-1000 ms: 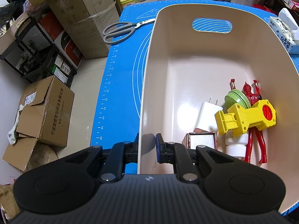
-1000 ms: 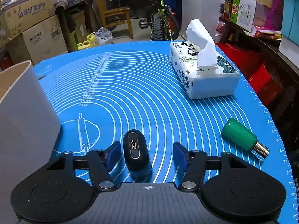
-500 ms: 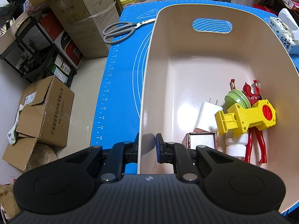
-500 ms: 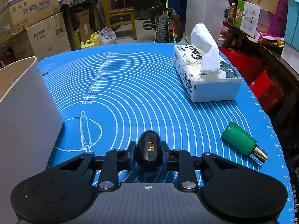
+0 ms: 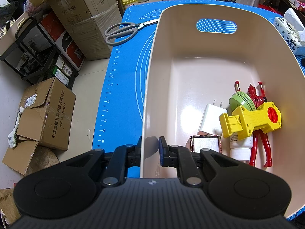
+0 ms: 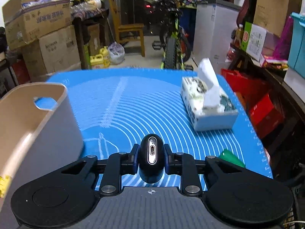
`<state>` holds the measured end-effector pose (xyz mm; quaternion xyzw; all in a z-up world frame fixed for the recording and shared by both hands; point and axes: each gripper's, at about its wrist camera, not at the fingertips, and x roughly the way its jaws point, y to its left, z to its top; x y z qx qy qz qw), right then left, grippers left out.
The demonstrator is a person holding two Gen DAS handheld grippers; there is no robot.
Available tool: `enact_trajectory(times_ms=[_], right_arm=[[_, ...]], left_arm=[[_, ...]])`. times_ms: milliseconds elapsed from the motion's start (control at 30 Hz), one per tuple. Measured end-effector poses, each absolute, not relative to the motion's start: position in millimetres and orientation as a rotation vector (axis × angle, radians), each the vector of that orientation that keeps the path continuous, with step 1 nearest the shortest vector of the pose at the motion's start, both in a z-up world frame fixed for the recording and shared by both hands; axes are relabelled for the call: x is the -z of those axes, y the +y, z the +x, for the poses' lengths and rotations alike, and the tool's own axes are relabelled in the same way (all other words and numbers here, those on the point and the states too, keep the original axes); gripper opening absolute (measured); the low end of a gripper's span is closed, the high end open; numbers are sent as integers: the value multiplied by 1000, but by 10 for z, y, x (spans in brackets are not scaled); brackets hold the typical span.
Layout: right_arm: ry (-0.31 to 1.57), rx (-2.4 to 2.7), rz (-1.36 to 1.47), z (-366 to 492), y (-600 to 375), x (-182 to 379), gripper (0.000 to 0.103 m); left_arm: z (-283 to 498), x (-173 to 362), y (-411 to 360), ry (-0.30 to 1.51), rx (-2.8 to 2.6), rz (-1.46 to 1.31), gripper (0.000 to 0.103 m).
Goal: Organize rigid objects
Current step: 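Move the right tool to the black earbud case and grasp it, then lift the black earbud case with the right tool and carry it over the basket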
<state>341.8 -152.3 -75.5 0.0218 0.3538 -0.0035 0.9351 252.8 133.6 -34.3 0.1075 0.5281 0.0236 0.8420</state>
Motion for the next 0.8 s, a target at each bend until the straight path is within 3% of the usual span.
enact_trajectory(times_ms=[433,800], right_arm=[[587,-163,32,3160,-1013,154,34],[606,-297,-11,3062,-460,105,34]], left_arm=[[2530,344,1330,1115,-49,228,17],[2522,345,1341,1115,-49,230,17]])
